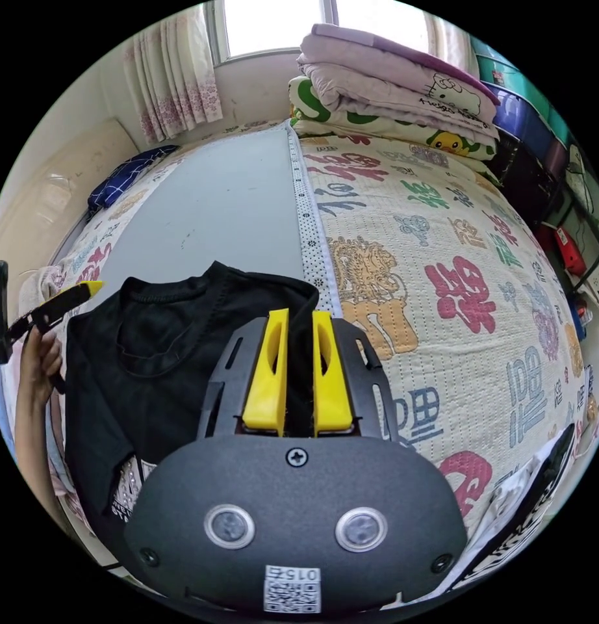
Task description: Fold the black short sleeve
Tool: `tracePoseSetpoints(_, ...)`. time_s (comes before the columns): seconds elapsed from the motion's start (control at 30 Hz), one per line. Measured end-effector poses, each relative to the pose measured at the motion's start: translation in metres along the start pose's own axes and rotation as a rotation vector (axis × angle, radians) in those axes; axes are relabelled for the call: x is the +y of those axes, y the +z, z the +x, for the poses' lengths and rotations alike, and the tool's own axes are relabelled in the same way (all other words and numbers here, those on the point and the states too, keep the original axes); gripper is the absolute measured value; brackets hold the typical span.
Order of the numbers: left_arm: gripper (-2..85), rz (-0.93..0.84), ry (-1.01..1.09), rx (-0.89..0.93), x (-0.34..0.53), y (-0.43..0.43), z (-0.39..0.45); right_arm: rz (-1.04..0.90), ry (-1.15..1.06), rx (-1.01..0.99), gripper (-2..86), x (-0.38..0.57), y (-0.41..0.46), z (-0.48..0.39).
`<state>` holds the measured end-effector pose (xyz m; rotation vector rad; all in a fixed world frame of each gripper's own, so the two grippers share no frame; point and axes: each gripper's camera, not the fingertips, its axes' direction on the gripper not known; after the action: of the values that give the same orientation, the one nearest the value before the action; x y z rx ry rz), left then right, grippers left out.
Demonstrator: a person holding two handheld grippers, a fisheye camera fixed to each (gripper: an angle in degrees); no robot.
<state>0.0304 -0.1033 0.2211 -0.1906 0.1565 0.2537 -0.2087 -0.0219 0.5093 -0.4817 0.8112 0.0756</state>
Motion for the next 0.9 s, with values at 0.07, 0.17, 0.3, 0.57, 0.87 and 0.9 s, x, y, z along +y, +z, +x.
tracePoseSetpoints(0.07,11.4,-0.061,0.005,-0.051,-0.004,0.020,0.002,0.002,-0.008,0.014,6.6,0.003,-0.016,-0.007)
tracePoseSetpoints(0.17,10.4,-0.006,0.005,-0.032,0.004,0.021,0.002,0.000,0.016,-0.022,6.1,0.006,-0.038,-0.004)
tracePoseSetpoints(0.3,3.7,-0.016,-0.005,0.033,0.012,0.021,0.002,0.056,0.065,-0.062,3.3,0.018,-0.076,0.002)
tracePoseSetpoints(0.57,-0.2,0.291,-0.039,0.232,0.075,-0.103,-0.001,0.260,-0.092,-0.133,0.9,0.089,-0.250,0.006)
tracePoseSetpoints(0.87,-0.5,0.415,0.159,0.554,0.346,-0.268,0.010,0.334,-0.240,-0.304,0.8,0.285,-0.497,0.047)
tracePoseSetpoints(0.9,-0.5,0.422,0.169,0.587,0.372,-0.273,0.009,0.318,-0.255,-0.293,0.8,0.306,-0.505,0.047)
